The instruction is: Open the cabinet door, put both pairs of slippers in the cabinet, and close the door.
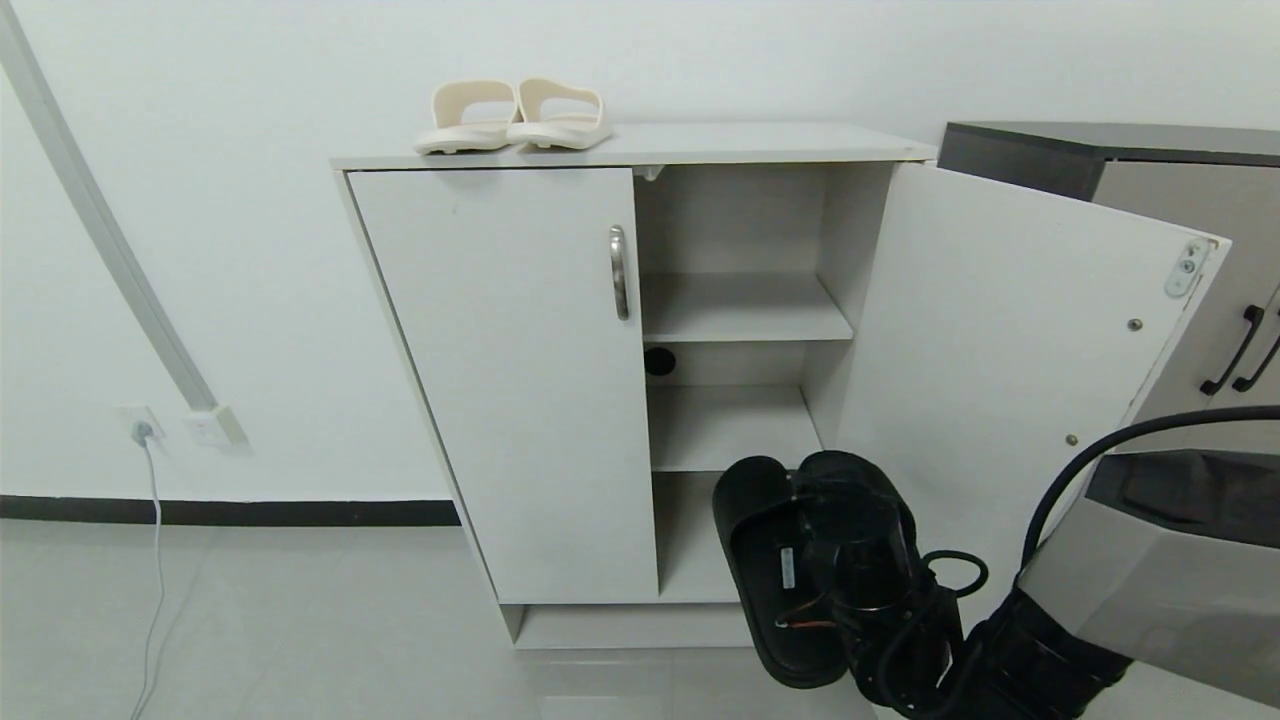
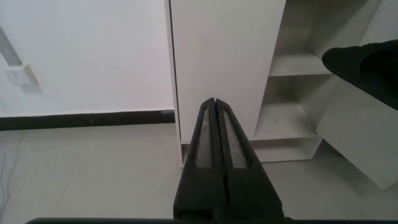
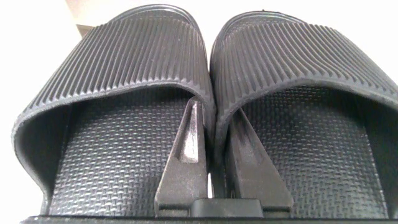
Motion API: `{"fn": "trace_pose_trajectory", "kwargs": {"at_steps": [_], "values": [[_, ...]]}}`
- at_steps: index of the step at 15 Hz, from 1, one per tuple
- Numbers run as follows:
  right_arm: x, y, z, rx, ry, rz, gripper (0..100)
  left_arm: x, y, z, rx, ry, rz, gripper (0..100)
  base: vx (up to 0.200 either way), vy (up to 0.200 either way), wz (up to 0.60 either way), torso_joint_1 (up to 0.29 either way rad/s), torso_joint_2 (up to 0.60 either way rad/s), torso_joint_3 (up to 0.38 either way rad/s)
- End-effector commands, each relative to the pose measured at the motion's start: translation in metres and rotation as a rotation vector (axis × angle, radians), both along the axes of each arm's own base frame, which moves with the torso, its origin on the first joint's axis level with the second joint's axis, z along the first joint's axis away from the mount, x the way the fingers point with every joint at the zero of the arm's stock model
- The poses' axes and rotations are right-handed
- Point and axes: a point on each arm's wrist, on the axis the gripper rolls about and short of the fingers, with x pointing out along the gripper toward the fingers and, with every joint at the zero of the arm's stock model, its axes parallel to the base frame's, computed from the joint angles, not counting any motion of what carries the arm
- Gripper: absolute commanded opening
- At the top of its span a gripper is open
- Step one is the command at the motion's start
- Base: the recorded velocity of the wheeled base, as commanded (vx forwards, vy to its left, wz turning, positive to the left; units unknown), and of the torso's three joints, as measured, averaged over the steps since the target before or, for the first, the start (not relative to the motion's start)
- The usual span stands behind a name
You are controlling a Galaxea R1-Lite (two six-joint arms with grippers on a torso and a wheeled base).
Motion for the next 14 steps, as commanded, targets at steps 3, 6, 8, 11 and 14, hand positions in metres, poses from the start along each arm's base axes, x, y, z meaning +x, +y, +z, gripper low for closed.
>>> {"fn": "trace_pose_trajectory", "kwargs": {"at_steps": [3, 6, 8, 11, 14], "values": [[0.006, -0.007, -0.001, -0.002, 0.003, -0.024, 0, 0.0, 0.0, 0.0, 0.002, 0.002, -0.002, 0, 0.0, 0.0, 0.0, 0.0, 0.0, 0.0], [0.011, -0.014, 0.0, 0.001, 0.001, -0.047, 0, 0.0, 0.0, 0.0, 0.002, 0.002, -0.002, 0, 0.0, 0.0, 0.0, 0.0, 0.0, 0.0], [0.012, -0.015, 0.0, 0.001, 0.001, -0.05, 0, 0.0, 0.0, 0.0, 0.002, 0.002, 0.0, 0, 0.0, 0.0, 0.0, 0.0, 0.0, 0.0], [0.015, -0.02, 0.0, -0.001, 0.003, -0.068, 0, 0.0, 0.0, 0.0, 0.002, 0.002, -0.002, 0, 0.0, 0.0, 0.0, 0.0, 0.0, 0.0], [0.02, -0.025, 0.0, -0.001, 0.004, -0.085, 0, 0.0, 0.0, 0.0, 0.0, 0.002, 0.0, 0, 0.0, 0.0, 0.0, 0.0, 0.0, 0.0]]}}
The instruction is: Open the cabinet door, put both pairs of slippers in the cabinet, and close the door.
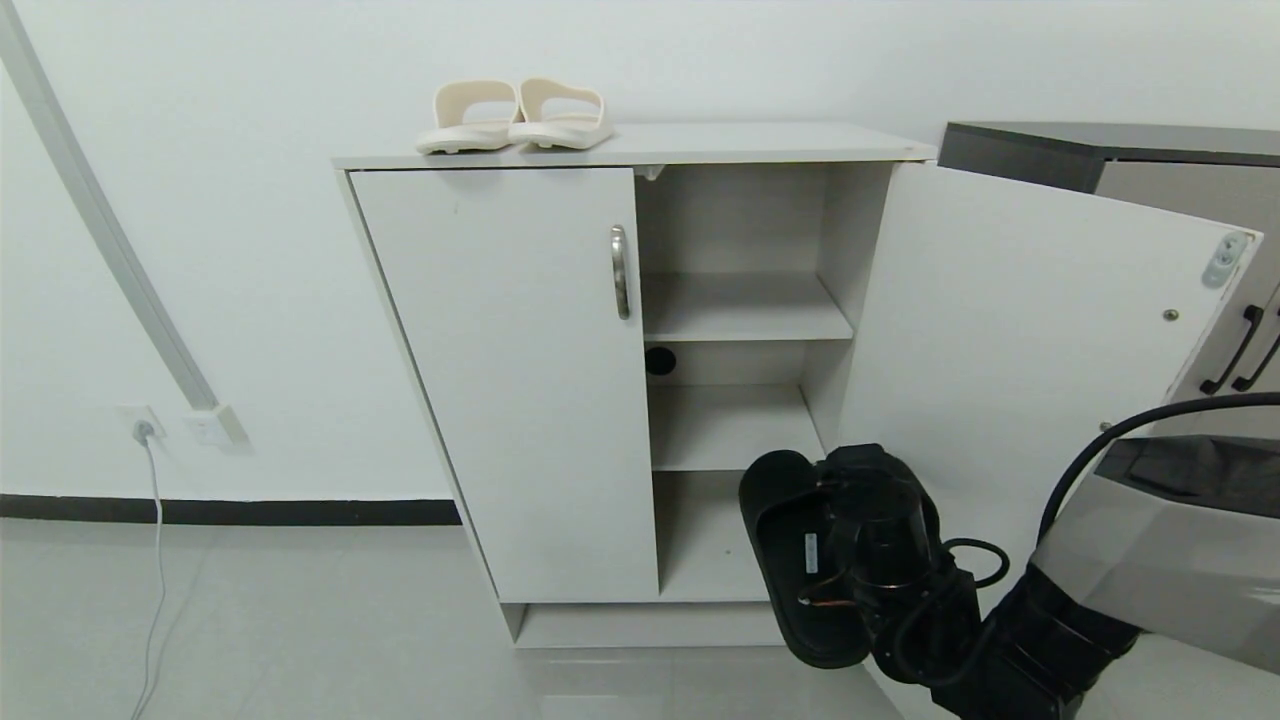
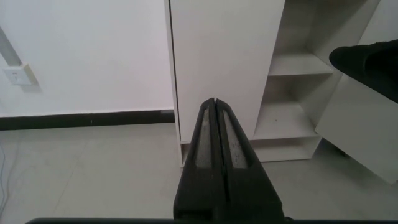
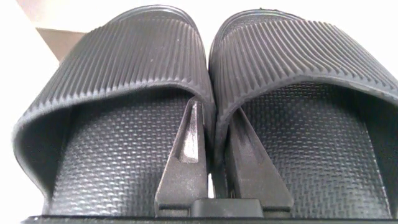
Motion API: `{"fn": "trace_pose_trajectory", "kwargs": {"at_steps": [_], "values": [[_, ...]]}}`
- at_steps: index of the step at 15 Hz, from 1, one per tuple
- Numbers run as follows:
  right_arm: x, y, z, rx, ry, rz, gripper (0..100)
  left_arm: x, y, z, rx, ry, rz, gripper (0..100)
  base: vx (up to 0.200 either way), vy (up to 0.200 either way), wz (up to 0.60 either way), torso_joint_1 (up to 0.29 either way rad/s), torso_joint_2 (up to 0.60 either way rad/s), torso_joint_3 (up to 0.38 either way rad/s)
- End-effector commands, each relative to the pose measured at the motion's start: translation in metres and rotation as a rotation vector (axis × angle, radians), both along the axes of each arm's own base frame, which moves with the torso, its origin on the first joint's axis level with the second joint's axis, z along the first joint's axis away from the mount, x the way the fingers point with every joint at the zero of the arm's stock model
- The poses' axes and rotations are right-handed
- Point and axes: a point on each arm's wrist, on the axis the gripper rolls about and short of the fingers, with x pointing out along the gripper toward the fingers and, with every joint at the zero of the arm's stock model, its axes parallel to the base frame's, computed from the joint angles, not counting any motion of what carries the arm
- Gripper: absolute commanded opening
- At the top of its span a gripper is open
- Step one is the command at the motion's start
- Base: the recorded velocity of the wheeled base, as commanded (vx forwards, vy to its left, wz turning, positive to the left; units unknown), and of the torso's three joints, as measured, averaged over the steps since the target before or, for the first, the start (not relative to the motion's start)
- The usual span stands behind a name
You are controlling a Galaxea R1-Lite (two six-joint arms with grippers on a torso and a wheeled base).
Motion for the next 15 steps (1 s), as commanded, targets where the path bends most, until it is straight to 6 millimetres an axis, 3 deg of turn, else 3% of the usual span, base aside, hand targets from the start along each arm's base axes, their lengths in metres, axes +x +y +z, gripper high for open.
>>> {"fn": "trace_pose_trajectory", "kwargs": {"at_steps": [1, 7, 8, 9, 11, 15], "values": [[0.001, -0.001, 0.001, 0.002, -0.003, -0.003, 0, 0.0, 0.0, 0.0, -0.001, 0.002, -0.001, 0, 0.0, 0.0, 0.0, 0.0, 0.0, 0.0], [-0.001, 0.002, 0.005, 0.016, -0.018, 0.005, 0, 0.0, 0.0, 0.0, -0.001, 0.002, 0.0, 0, 0.0, 0.0, 0.0, 0.0, 0.0, 0.0], [-0.021, 0.026, 0.022, 0.068, -0.067, 0.105, 0, 0.0, 0.0, 0.0, 0.001, 0.002, 0.002, 0, 0.0, 0.0, 0.0, 0.0, 0.0, 0.0], [-0.021, 0.036, 0.024, 0.076, -0.069, 0.135, 0, 0.0, 0.0, 0.0, 0.001, 0.002, 0.002, 0, 0.0, 0.0, 0.0, 0.0, 0.0, 0.0], [-0.005, 0.054, 0.018, 0.092, -0.07, 0.131, 0, 0.0, 0.0, 0.0, 0.001, 0.002, 0.002, 0, 0.0, 0.0, 0.0, 0.0, 0.0, 0.0], [0.026, 0.061, 0.011, 0.14, -0.018, 0.065, 0, 0.0, 0.0, 0.0, 0.004, 0.002, 0.002, 0, 0.0, 0.0, 0.0, 0.0, 0.0, 0.0]]}}
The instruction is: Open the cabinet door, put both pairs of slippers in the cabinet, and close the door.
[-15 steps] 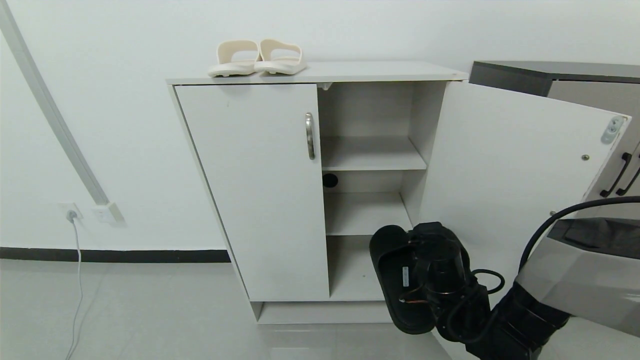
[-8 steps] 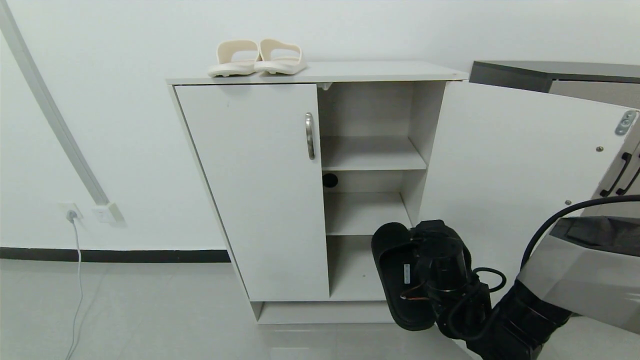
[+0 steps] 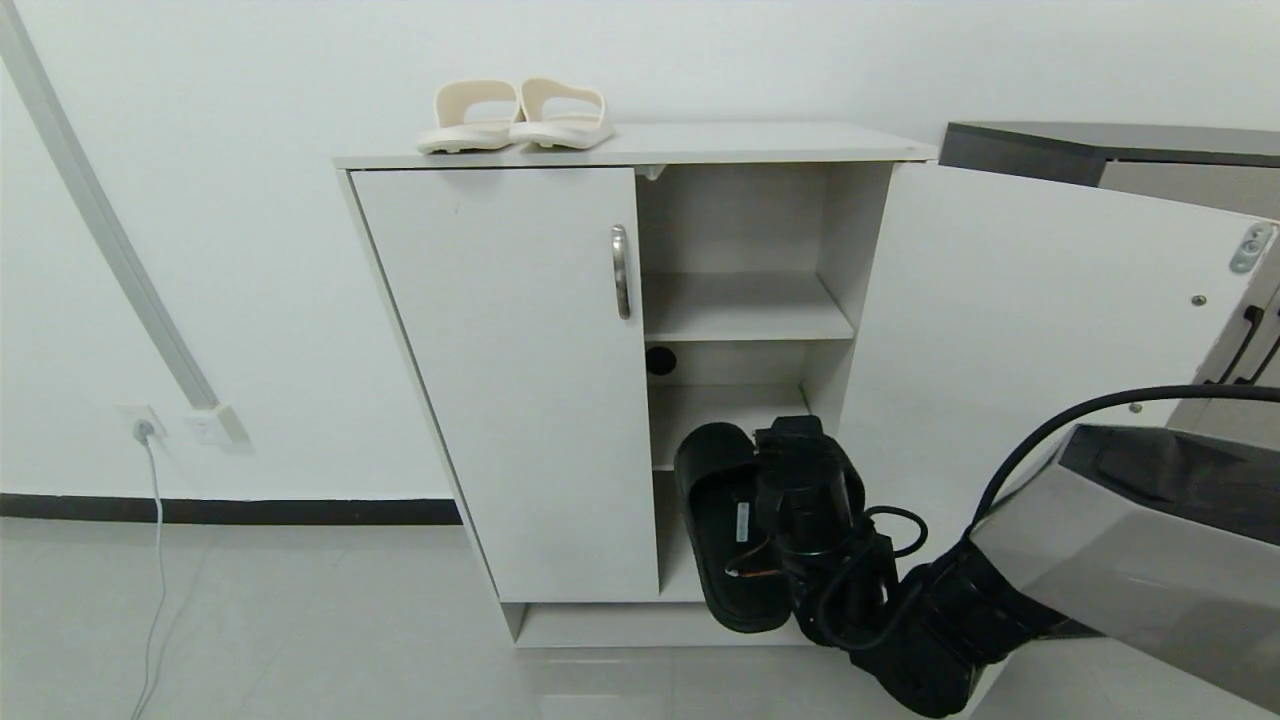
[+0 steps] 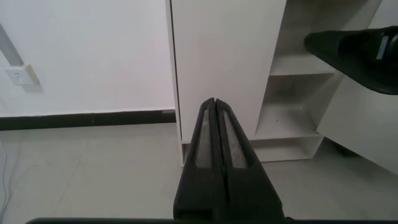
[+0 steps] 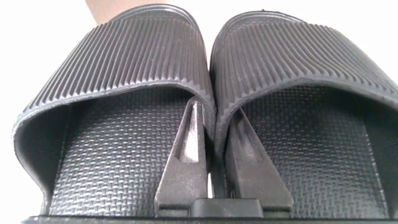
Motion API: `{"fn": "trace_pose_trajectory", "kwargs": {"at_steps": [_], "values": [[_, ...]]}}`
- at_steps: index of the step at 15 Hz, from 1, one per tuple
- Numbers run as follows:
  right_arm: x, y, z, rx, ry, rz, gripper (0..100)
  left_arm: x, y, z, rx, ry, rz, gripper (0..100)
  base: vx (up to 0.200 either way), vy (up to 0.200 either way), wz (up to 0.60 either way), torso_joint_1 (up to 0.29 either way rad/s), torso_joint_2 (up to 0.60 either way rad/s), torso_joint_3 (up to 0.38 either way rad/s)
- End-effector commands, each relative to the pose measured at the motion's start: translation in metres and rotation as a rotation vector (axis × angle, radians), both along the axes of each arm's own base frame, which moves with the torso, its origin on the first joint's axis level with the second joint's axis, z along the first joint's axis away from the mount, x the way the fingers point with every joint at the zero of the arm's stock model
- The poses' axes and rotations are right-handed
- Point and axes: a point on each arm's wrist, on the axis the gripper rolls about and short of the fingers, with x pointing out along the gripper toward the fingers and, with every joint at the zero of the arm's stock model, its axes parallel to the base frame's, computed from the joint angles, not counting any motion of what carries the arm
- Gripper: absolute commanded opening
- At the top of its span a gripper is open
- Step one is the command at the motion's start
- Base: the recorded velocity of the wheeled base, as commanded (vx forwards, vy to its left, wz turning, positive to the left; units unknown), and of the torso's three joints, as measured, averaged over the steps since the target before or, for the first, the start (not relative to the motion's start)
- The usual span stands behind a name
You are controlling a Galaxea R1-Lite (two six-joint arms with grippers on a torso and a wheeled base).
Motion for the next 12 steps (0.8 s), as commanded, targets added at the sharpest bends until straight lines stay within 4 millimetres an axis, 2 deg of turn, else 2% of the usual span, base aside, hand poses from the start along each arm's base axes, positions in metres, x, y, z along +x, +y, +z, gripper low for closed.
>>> {"fn": "trace_pose_trajectory", "kwargs": {"at_steps": [1, 7, 12], "values": [[0.013, 0.002, -0.012, 0.006, 0.025, -0.026, 0, 0.0, 0.0, 0.0, -0.001, 0.001, 0.0, 0, 0.0, 0.0, 0.0, 0.0, 0.0, 0.0], [0.02, 0.006, -0.041, -0.023, 0.067, -0.032, 0, 0.0, 0.0, 0.0, -0.001, 0.001, 0.0, 0, 0.0, 0.0, 0.0, 0.0, 0.0, 0.0], [0.02, 0.008, -0.047, -0.031, 0.077, -0.032, 0, 0.0, 0.0, 0.0, 0.001, 0.001, -0.003, 0, 0.0, 0.0, 0.0, 0.0, 0.0, -0.018]]}}
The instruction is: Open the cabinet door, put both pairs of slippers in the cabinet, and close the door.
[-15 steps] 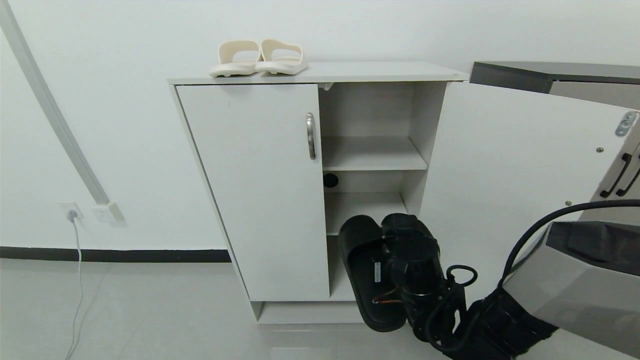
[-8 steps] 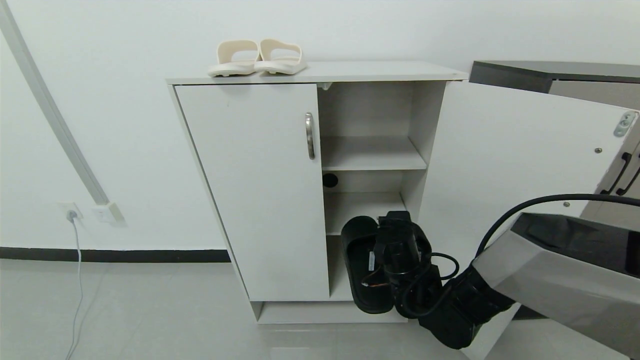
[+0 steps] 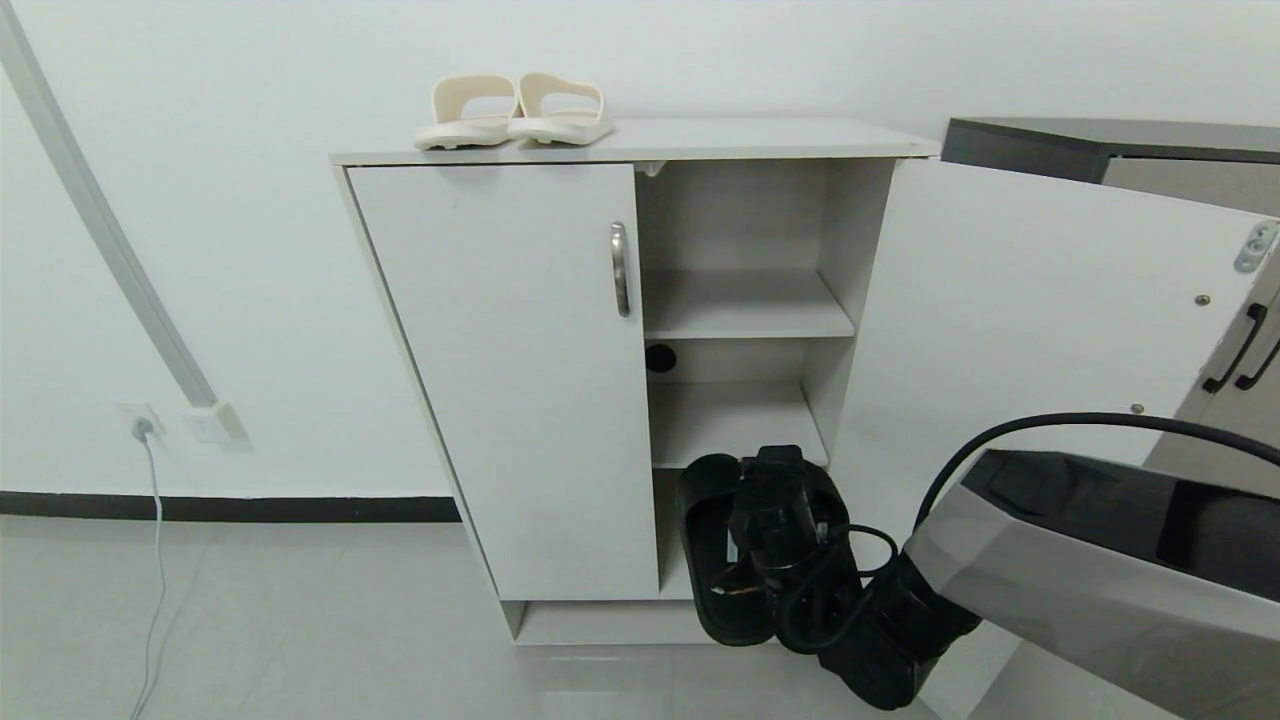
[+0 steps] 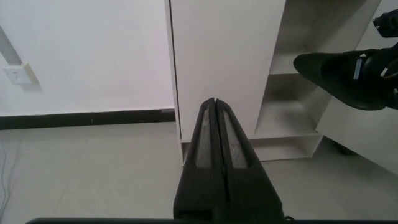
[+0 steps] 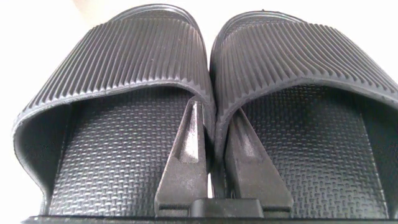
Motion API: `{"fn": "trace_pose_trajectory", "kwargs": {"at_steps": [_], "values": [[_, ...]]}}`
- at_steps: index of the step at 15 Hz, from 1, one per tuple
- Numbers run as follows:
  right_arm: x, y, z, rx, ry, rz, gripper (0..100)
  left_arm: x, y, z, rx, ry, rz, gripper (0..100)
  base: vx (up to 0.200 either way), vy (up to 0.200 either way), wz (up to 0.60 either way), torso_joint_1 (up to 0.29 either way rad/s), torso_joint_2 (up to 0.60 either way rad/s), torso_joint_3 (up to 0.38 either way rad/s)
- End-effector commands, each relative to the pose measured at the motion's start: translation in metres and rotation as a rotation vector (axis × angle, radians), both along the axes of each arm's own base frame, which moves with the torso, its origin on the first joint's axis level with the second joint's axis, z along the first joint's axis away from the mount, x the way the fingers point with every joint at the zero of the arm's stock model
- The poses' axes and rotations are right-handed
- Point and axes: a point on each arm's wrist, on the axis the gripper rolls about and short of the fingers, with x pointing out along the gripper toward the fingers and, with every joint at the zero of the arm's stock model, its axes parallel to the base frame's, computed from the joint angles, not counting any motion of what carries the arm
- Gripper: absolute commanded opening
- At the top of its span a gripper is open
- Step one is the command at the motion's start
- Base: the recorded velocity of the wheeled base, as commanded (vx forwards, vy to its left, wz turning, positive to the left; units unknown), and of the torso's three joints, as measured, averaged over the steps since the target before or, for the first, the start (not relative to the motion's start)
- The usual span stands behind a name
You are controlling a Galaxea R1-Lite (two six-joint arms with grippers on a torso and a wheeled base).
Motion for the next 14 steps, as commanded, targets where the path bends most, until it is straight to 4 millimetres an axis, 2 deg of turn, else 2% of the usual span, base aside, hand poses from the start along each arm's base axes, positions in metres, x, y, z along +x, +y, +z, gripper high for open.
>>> {"fn": "trace_pose_trajectory", "kwargs": {"at_steps": [1, 8, 10, 14], "values": [[0.0002, 0.0002, -0.0046, -0.008, 0.008, 0.0, 0, 0.0001, 0.0, 0.0, 0.0, 0.001, 0.0, 0, 0.0, 0.0, 0.0, 0.002, 0.01, -0.139], [0.0015, 0.0009, -0.0037, 0.006, -0.019, -0.023, 0, 0.0001, 0.0001, 0.0, -0.003, 0.001, 0.003, 0, 0.0, 0.0, 0.0, 0.004, 0.0, -0.184], [0.0049, 0.0031, -0.0121, 0.008, -0.081, -0.054, 0, 0.0001, 0.0001, 0.0, -0.003, 0.001, 0.003, 0, 0.0, 0.0, 0.0, 0.007, 0.0, -0.085], [0.0074, 0.0046, -0.0107, 0.019, -0.139, -0.048, 0, 0.0001, 0.0001, 0.0, -0.003, 0.001, 0.003, 0, 0.0, 0.0, 0.0, 0.0, 0.0, 0.0]]}}
